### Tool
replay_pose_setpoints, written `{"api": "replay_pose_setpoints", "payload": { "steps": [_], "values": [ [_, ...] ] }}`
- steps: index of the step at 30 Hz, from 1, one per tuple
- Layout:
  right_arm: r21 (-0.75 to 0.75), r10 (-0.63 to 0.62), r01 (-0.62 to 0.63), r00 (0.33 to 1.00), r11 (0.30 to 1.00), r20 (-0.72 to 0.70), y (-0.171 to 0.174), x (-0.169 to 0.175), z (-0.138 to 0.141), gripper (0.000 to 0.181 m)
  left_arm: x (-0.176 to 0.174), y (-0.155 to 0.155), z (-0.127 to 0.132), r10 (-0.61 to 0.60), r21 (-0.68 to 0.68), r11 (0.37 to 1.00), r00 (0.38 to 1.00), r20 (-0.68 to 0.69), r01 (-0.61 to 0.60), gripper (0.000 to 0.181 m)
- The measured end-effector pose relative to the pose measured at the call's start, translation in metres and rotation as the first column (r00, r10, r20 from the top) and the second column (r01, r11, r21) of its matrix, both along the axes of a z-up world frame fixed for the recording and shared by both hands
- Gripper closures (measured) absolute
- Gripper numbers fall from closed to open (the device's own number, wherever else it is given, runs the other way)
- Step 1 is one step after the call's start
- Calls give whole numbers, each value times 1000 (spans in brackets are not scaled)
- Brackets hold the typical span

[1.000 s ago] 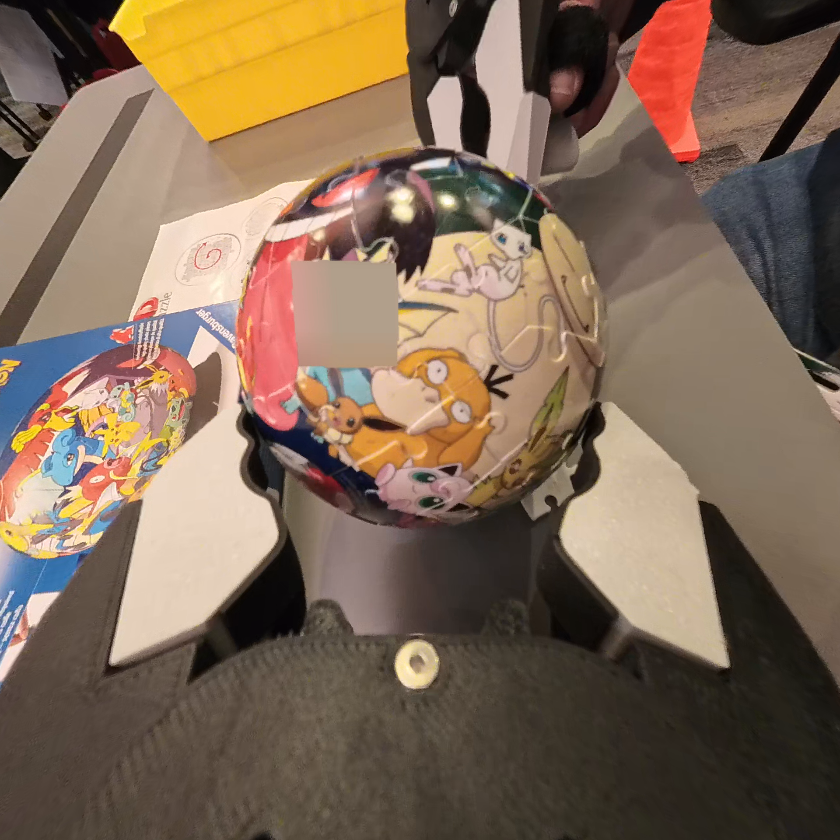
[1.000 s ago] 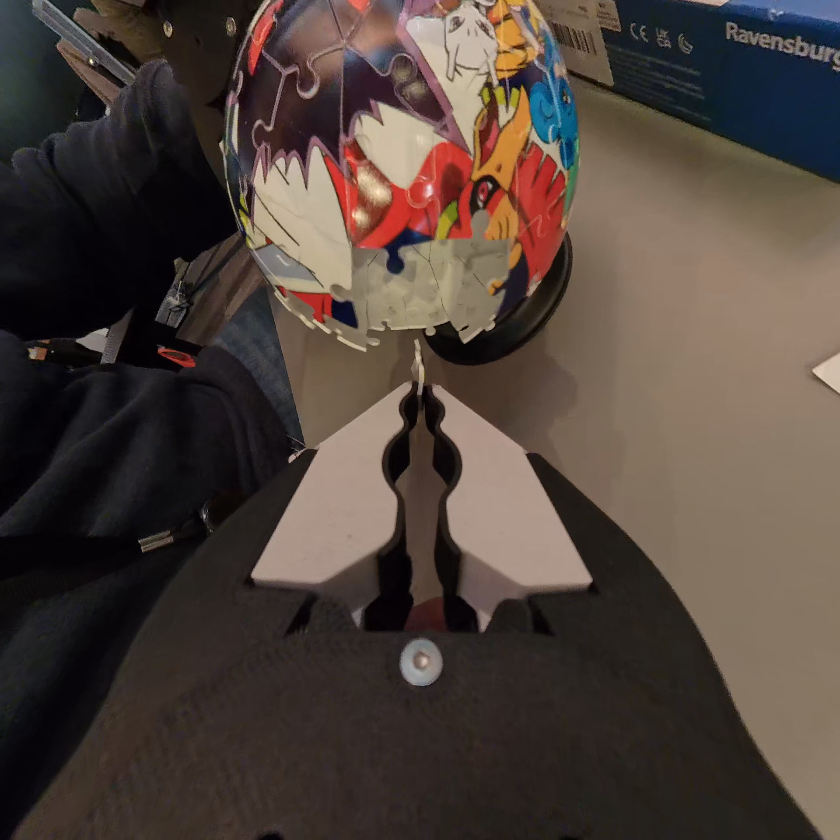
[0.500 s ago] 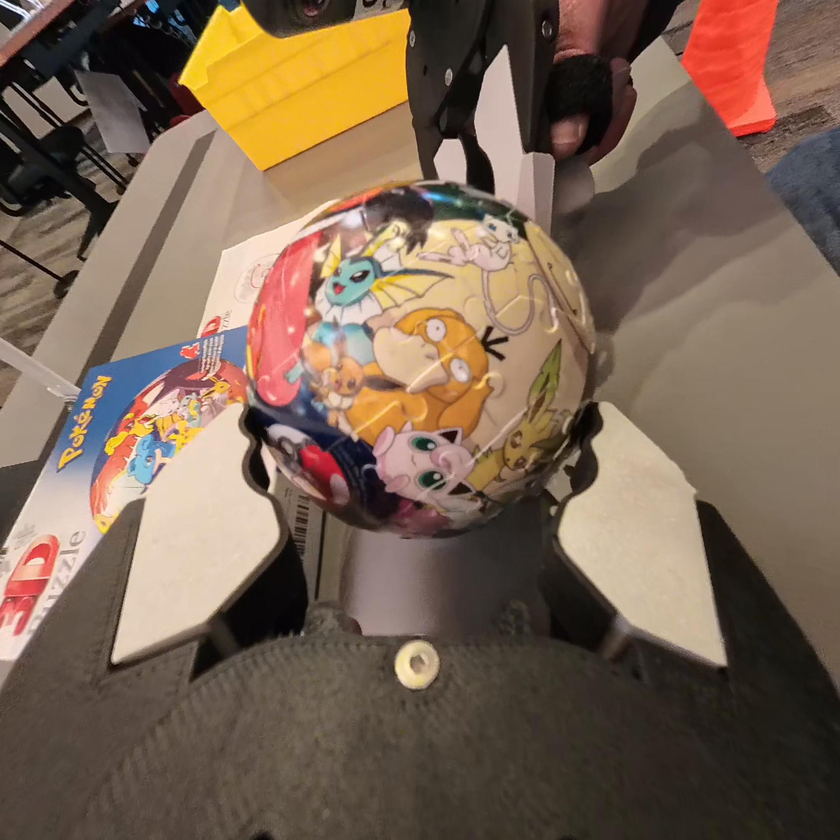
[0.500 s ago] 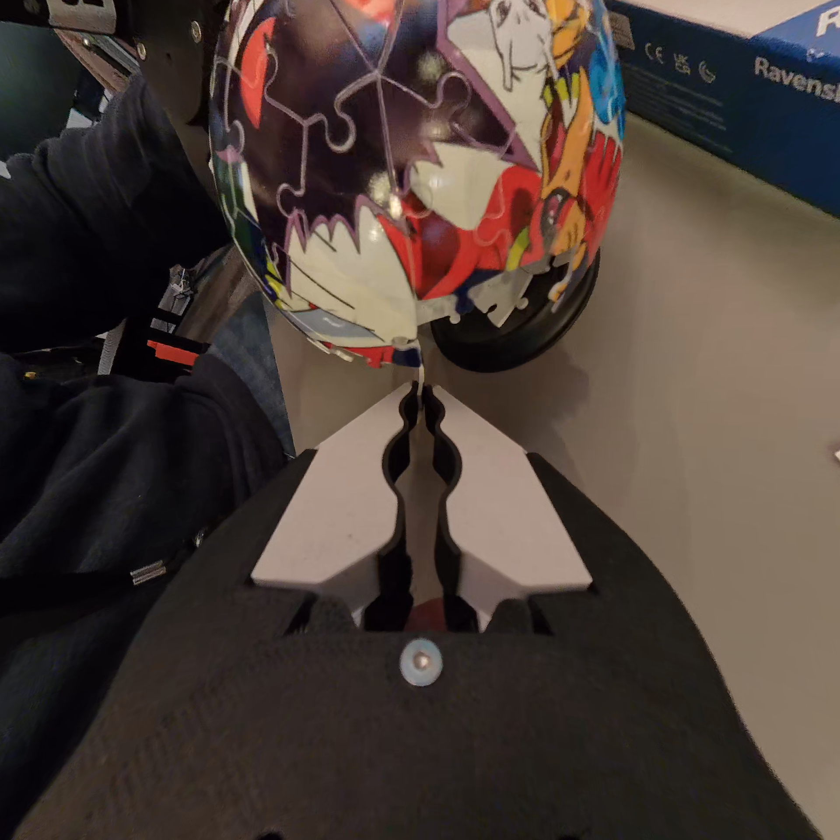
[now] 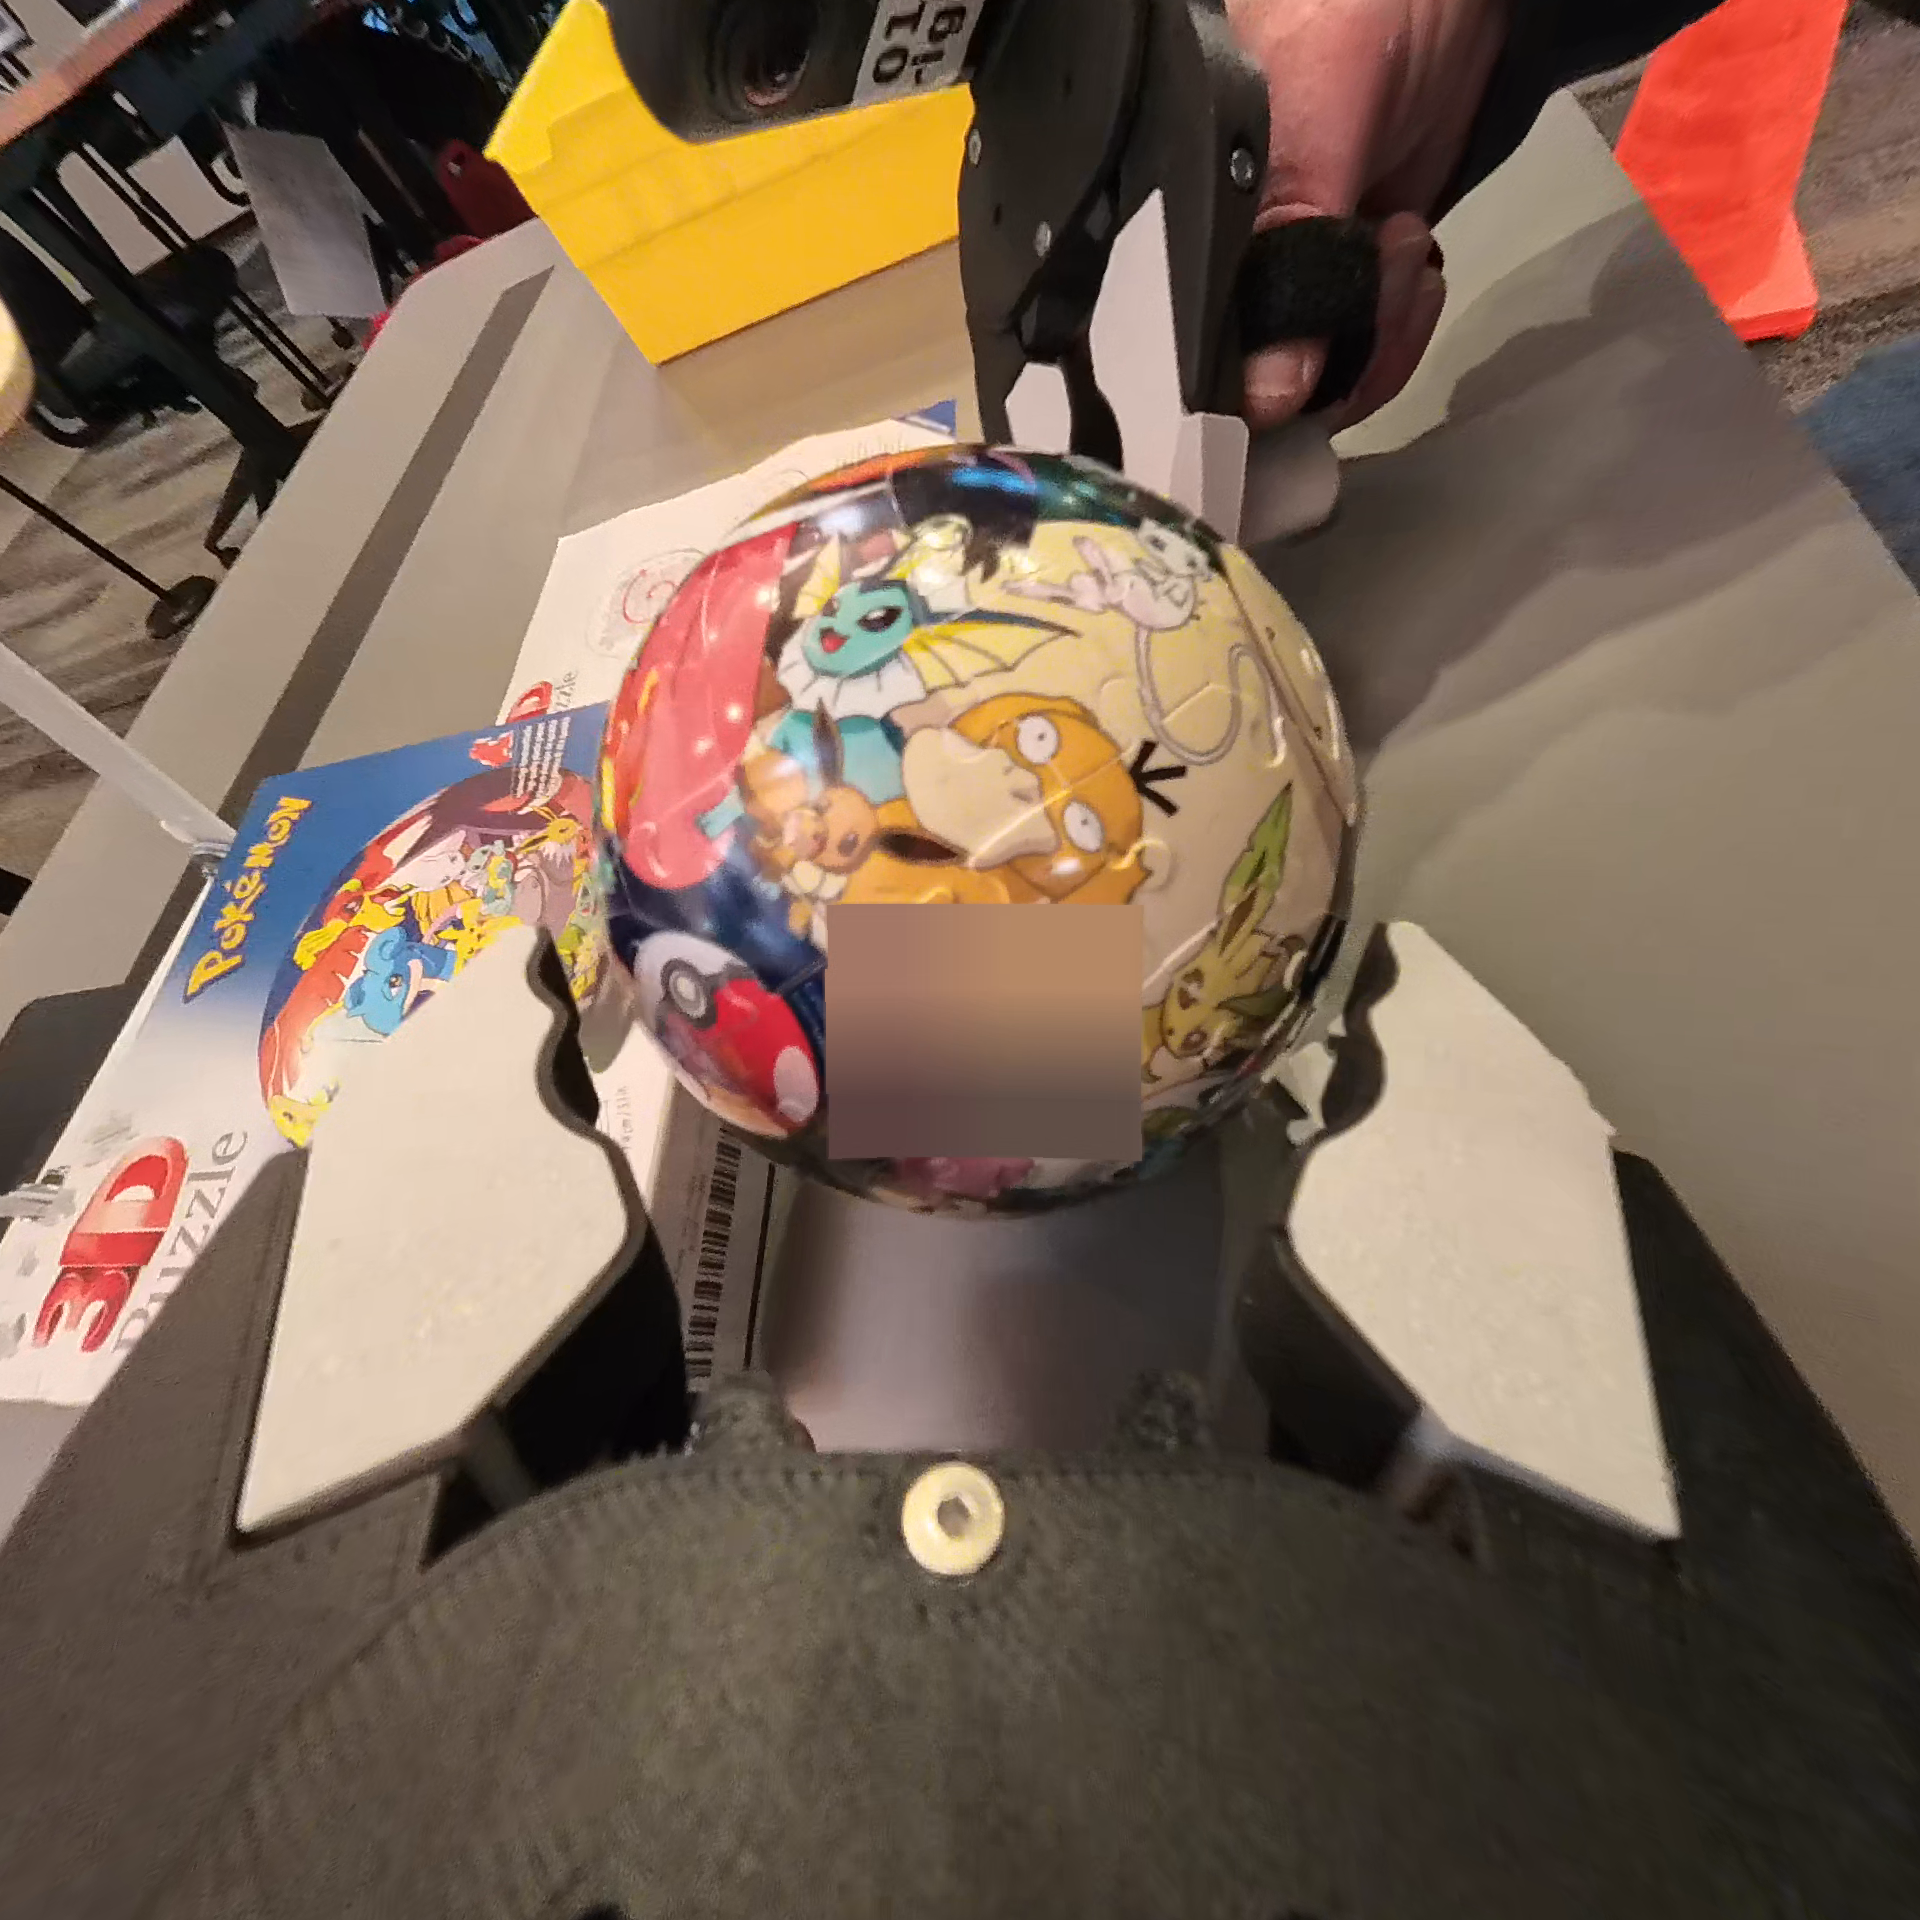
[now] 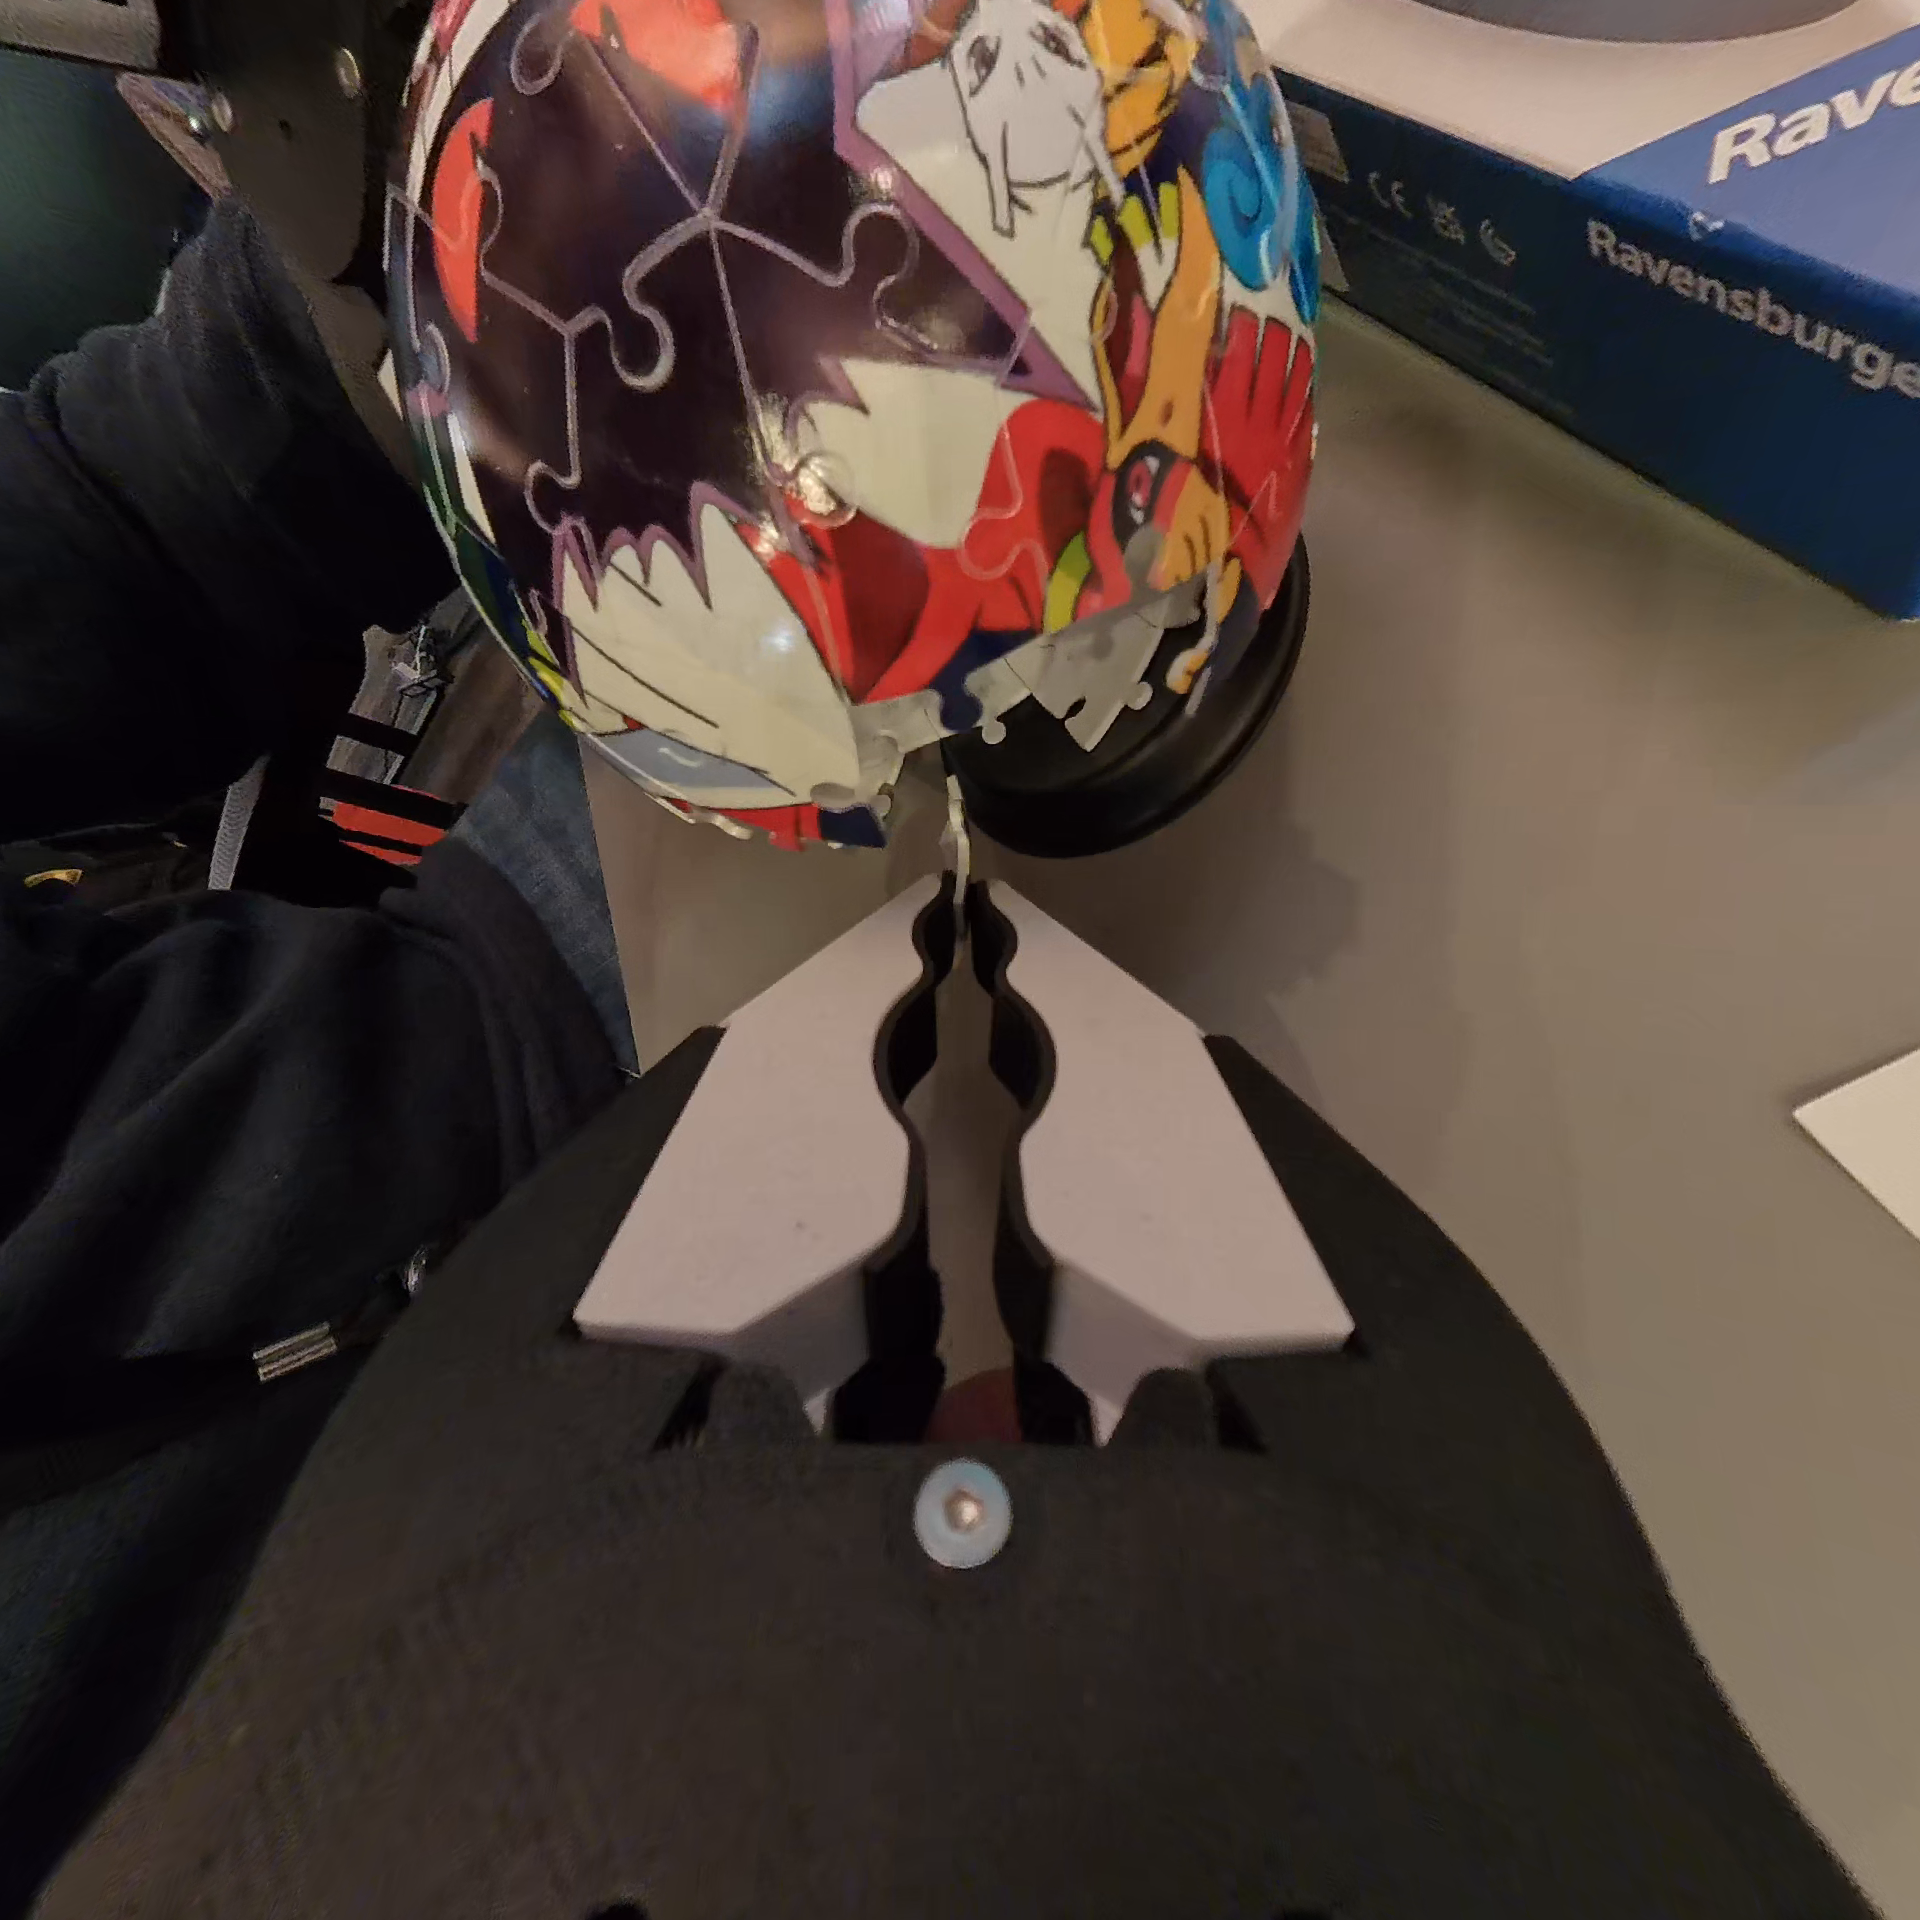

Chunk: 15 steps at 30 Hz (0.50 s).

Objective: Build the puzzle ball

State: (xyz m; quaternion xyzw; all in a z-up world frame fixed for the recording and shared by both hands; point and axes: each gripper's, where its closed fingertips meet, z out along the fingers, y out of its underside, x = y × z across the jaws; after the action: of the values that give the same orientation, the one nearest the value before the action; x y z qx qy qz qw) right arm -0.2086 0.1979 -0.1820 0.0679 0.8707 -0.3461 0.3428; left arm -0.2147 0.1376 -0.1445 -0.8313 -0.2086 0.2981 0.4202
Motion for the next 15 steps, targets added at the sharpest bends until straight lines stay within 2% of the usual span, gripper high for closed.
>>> {"api": "replay_pose_setpoints", "payload": {
  "steps": [4, 8, 12, 15],
  "values": [
    [-1, 5, -5, 1000, 1000, 5, 0, -1, -1, 181, 3, 4, 1, -21, -13, 1000, 997, 74, 22, 37],
    [2, 16, -16, 1000, 1000, 10, 0, 2, -4, 181, -2, 7, 17, -72, -4, 997, 985, 156, 74, 35],
    [-1, 19, -19, 1000, 1000, 16, 0, 2, -5, 181, -10, 6, 3, -110, -98, 985, 959, 260, 140, 35],
    [-4, 20, -20, 1000, 1000, 20, 0, 2, -5, 181, -5, 11, -5, -161, -87, 976, 930, 332, 200, 43]
  ]
}}
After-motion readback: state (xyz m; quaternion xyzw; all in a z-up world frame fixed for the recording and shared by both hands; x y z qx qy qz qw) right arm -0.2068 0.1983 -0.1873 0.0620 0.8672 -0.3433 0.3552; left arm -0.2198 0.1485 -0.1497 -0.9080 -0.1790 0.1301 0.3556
